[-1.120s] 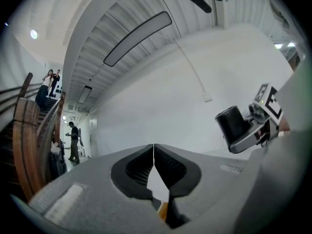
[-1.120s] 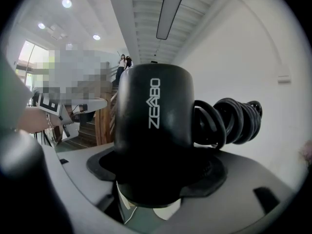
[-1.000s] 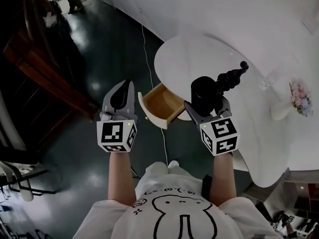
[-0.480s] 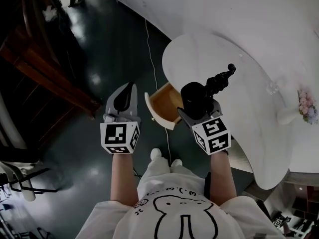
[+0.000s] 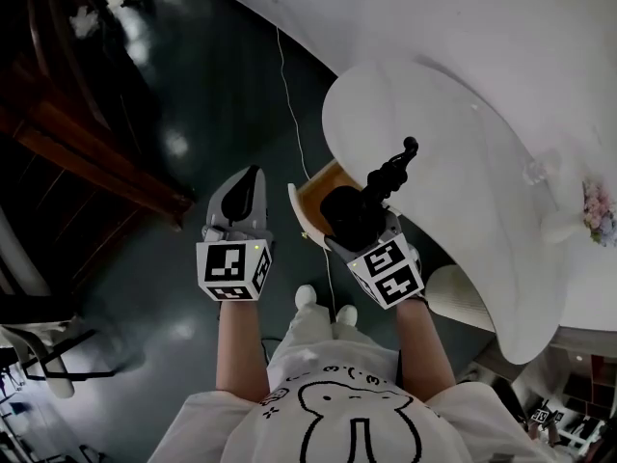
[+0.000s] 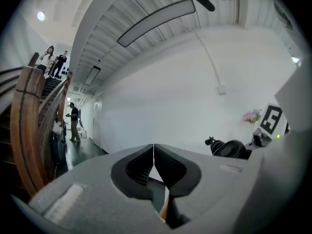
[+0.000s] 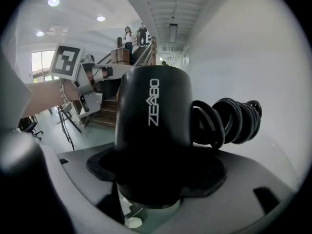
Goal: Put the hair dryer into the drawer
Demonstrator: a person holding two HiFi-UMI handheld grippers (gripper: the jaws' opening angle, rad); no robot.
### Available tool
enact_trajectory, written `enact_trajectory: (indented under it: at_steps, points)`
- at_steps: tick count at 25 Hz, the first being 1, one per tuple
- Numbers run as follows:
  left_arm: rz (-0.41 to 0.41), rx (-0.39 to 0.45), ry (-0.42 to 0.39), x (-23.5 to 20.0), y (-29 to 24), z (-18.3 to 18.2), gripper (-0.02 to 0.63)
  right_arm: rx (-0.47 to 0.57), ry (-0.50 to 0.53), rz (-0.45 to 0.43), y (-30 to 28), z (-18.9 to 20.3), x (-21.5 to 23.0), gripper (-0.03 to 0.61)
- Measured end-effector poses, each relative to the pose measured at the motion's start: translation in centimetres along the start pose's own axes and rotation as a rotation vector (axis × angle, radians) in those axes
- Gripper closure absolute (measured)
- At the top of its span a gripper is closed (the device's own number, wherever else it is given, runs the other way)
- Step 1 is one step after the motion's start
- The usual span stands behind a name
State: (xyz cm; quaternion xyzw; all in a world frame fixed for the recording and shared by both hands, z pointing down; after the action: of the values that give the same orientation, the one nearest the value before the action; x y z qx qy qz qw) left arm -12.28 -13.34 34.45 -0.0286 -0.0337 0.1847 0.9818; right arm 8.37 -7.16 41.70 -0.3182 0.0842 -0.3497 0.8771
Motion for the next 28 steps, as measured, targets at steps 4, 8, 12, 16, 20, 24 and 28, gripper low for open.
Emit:
enact_trajectory:
  at_steps: [4,8,12,16,20,24,28]
  points:
    - [-0.002,-0.029,0.017,-1.0,-0.9,1.4,0.598,-0.075,0.021,-0.061,-2.5,0.6,-0.5,0.227]
    - [-0.002,-0.055,0.028,-2.0,-1.7,2.5,0.598,-0.165,0.082,-0.121,-5.0,1.4,-0.6,0.227]
    - [0.002,-0.067,0.029,-3.1,-2.5,3.1,0.598,-0.239,0.124,-0.181,-7.3,1.8,-0.3,0.227]
    - [-0.004,-0.08,0.022,-3.9,-3.1,3.8,0.598,-0.313,0.235,-0.25,-9.0,1.9,0.5,0.227]
    - [-0.026,-0.111,0.027,-3.9,-3.4,4.8,0.598,-0.387,0.325,-0.332,-10.3,2.7,1.6,0.227]
    - [-0.067,-0.134,0.028,-3.6,-3.6,5.3,0.598,-0.453,0.387,-0.407,-11.7,3.4,3.0,0.227]
    - [-0.094,-0.164,0.014,-3.2,-3.5,5.9,0.598,-0.509,0.447,-0.474,-13.5,4.0,4.4,0.227]
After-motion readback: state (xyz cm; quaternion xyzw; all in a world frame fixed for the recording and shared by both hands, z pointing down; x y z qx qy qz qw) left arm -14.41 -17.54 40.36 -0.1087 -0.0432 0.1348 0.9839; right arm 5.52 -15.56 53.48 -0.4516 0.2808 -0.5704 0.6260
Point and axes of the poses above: the fingertips, and each gripper's own axes: y backward along the fingers, x to its right, z out of its underside, the point moved 9 cm from there along y, backward along the fingers, and after that the axes turned 9 degrees about -z, right-handed, at the moved point
